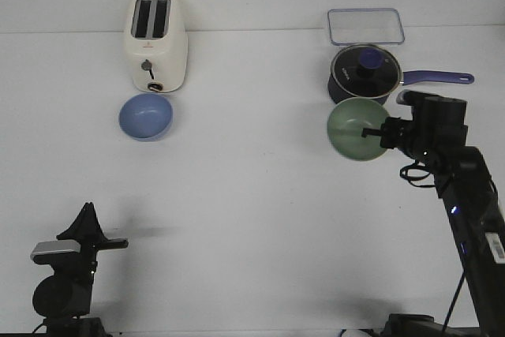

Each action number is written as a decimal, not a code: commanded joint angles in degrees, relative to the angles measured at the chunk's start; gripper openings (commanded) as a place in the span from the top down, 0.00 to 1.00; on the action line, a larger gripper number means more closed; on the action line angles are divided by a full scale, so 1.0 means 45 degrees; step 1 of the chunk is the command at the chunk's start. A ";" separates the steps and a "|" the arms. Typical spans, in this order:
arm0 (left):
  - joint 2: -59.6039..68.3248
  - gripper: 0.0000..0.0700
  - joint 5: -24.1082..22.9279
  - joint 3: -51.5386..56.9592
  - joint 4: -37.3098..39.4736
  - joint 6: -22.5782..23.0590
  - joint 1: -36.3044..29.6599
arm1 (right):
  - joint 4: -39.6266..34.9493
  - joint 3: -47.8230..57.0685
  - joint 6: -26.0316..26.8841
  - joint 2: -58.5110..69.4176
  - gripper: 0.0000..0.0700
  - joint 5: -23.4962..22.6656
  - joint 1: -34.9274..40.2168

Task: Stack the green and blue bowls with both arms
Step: 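Grip the green bowl rim with the right gripper and lift it, then carry the green bowl toward the robot and set it down centrally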

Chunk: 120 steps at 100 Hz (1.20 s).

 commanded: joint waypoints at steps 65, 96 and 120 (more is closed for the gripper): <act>-0.0015 0.98 0.0185 -0.0228 0.0228 -0.3682 0.0015 | 0.1904 -0.4532 0.2341 -0.1010 1.00 0.0835 0.8029; -0.0015 0.98 0.0185 -0.0117 0.0223 -0.6674 0.0015 | 0.2749 -0.4532 0.2273 0.1190 0.96 0.1064 0.8845; 0.0029 0.98 0.0476 0.0656 0.0126 -0.7655 0.0015 | 0.2696 -0.4279 0.1909 -0.0063 0.50 0.1069 0.8398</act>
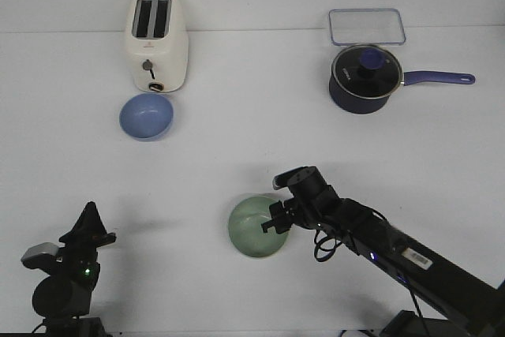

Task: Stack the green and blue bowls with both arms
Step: 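Carry the green bowl toward the robot and set it down centrally, then release the green bowl, and reach the left gripper to the blue bowl rim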

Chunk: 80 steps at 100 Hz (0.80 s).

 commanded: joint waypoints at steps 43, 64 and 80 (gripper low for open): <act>0.7271 0.98 0.0282 0.5566 -0.1477 0.2011 0.0015 | -0.0277 0.0418 -0.0865 -0.5425 0.50 0.0015 -0.2526; 1.3323 0.95 0.0879 0.8820 -0.1535 0.2671 0.0015 | -0.0738 0.0418 -0.1175 -0.5892 0.50 0.0015 -0.2851; 1.6854 0.48 0.1763 1.0987 -0.1496 0.2691 0.0019 | -0.0928 0.0418 -0.1384 -0.5882 0.50 0.0015 -0.2846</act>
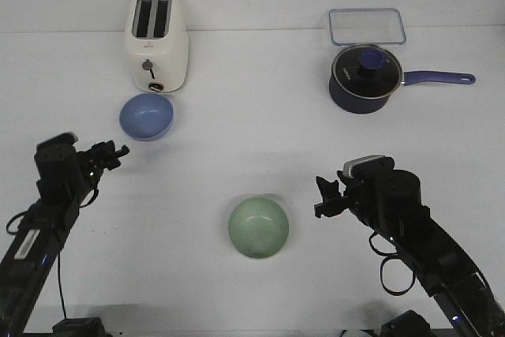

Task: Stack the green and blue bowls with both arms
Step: 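Release the green bowl, and reach the left gripper to the blue bowl rim, then lift the blue bowl with the left gripper and lower it into the green bowl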

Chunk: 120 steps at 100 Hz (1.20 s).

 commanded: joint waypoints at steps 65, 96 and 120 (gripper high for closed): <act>0.8072 0.67 0.0238 0.6203 -0.1967 0.0656 0.0204 | 0.0087 0.0223 -0.0384 0.0073 0.50 0.0019 0.0063; 0.7159 0.98 0.1515 0.6207 -0.3060 0.1078 0.0160 | 0.0039 0.0223 -0.0481 0.0073 0.50 0.0583 0.0000; 0.4352 0.98 0.2254 0.6203 -0.4794 0.2356 -0.0539 | -0.0403 -0.0034 -0.0840 0.0073 0.50 0.1632 -0.1010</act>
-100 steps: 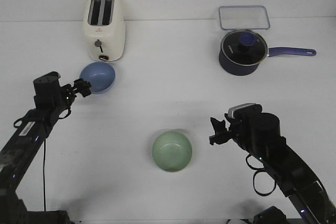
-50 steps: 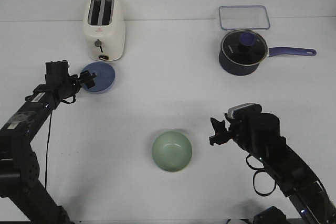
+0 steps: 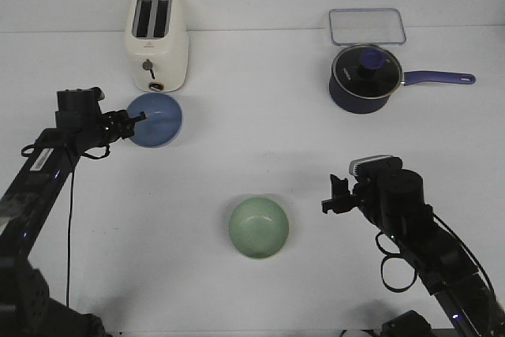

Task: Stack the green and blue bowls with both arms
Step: 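Lift the blue bowl with the left gripper and lower it into the green bowl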

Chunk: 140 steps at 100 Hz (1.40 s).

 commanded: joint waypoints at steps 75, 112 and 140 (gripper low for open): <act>-0.1904 0.98 0.1073 -0.3060 0.0010 0.0495 -0.8223 | 0.0801 -0.1802 -0.0656 0.0068 0.50 -0.0627 -0.2948; -0.1137 0.33 0.1020 -0.2812 0.0549 0.0374 -0.8961 | 0.0801 -0.1802 -0.0714 0.0068 0.50 -0.0602 -0.2948; -0.3740 0.37 -0.1146 -0.2516 0.0272 0.1248 -0.7159 | 0.0860 -0.1807 -0.0923 -0.0204 0.51 -0.0622 -0.2948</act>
